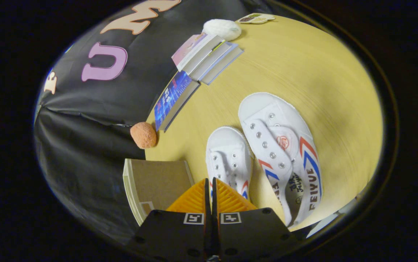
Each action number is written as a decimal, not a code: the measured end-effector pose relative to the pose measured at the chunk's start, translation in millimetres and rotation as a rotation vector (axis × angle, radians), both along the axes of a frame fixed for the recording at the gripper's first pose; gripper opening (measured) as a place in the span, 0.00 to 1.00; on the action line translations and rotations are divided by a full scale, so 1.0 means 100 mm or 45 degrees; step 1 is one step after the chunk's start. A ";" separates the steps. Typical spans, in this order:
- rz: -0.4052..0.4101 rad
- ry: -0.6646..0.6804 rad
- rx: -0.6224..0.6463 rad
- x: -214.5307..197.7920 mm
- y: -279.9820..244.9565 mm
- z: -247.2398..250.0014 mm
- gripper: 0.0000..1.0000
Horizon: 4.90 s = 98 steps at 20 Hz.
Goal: Open the storage box then place both shoes into the box .Put the left shoe in first, then the right shoe, with the right side of both shoes facing outward in a uniform manner.
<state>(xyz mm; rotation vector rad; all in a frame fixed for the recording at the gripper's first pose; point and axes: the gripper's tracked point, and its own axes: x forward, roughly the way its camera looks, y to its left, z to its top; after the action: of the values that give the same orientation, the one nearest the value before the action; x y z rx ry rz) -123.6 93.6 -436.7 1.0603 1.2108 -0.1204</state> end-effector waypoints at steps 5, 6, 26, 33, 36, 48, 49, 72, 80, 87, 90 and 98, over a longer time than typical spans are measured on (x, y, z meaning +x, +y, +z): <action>0.029 0.047 -0.086 -0.09 -0.06 -0.13 0.03; 0.029 0.050 -0.086 -0.08 -0.05 -0.14 0.03; 0.189 0.192 -0.220 -0.32 0.18 -0.63 0.27; 0.048 0.137 -0.081 -0.28 0.21 -0.43 0.03; -0.017 0.084 0.010 -0.14 0.23 -0.19 0.03; 0.149 -0.355 0.139 0.78 0.94 1.64 0.03; 0.186 -0.368 0.165 0.78 1.13 1.73 0.02; 0.607 0.136 -0.164 0.29 2.77 0.27 0.04; 0.643 0.127 -0.120 0.36 2.85 0.25 0.40; 0.609 0.065 0.024 0.43 2.94 0.46 0.50; 0.588 0.008 0.086 0.48 2.85 0.70 0.50; 0.316 -0.269 0.179 1.04 1.57 1.48 0.50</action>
<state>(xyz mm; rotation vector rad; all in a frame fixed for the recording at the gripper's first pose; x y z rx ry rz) -20.1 250.7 -288.3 1.0076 1.1601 0.2662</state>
